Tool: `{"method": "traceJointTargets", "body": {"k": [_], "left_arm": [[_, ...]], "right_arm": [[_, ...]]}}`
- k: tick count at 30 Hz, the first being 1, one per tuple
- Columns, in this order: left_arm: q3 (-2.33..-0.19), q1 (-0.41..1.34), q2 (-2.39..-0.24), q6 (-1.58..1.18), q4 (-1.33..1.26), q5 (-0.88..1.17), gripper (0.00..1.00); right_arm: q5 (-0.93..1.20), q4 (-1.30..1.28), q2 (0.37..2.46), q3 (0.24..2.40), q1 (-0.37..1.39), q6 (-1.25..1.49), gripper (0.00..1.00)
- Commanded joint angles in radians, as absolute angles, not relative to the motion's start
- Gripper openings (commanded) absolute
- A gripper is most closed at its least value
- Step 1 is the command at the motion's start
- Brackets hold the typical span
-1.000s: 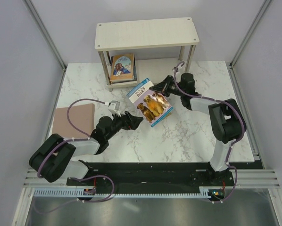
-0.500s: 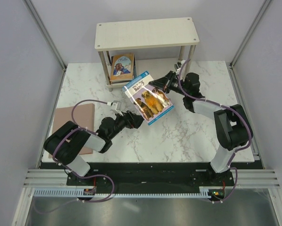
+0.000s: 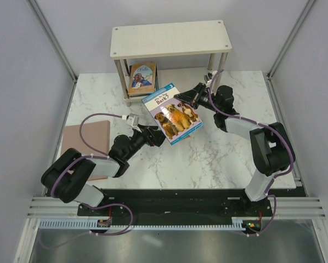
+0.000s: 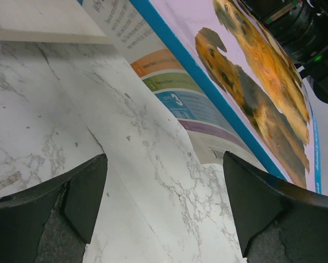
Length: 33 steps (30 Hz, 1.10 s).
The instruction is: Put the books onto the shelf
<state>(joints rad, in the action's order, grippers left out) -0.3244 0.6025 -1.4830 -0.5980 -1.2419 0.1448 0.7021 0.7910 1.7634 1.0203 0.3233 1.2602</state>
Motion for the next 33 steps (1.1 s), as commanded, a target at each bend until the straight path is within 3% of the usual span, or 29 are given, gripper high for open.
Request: {"method": "traceJointTargets", "body": {"k": [1,4,9,16,22,33], "left_arm": [[-0.344,0.609,-1.382,-0.540,-1.215,0.024,0.94],[-0.315,0.601,-1.316,-0.520,-1.178,-0.020,1.00],[-0.290,0.545,-1.252,-0.575,-1.239,0.073,1.00],[-0.365,0.486,-1.388,-0.712,-1.471,0.331,1.00],[-0.353,0.485,-1.453,-0.759,-1.597,0.350,1.00],[-0.270,0.479,-1.037,-0.629,-0.985,-0.009,1.00]], "right_arm": [[0.718,0.804,1.766,1.084,0.347,1.218,0.00],[0.719,0.805,1.778,1.098,0.347,1.216,0.00],[0.718,0.821,1.786,1.095,0.347,1.219,0.00],[0.727,0.908,1.801,1.075,0.348,1.269,0.00],[0.718,0.861,1.792,1.089,0.347,1.233,0.00],[0.710,0.856,1.821,1.141,0.339,1.235,0.00]]}}
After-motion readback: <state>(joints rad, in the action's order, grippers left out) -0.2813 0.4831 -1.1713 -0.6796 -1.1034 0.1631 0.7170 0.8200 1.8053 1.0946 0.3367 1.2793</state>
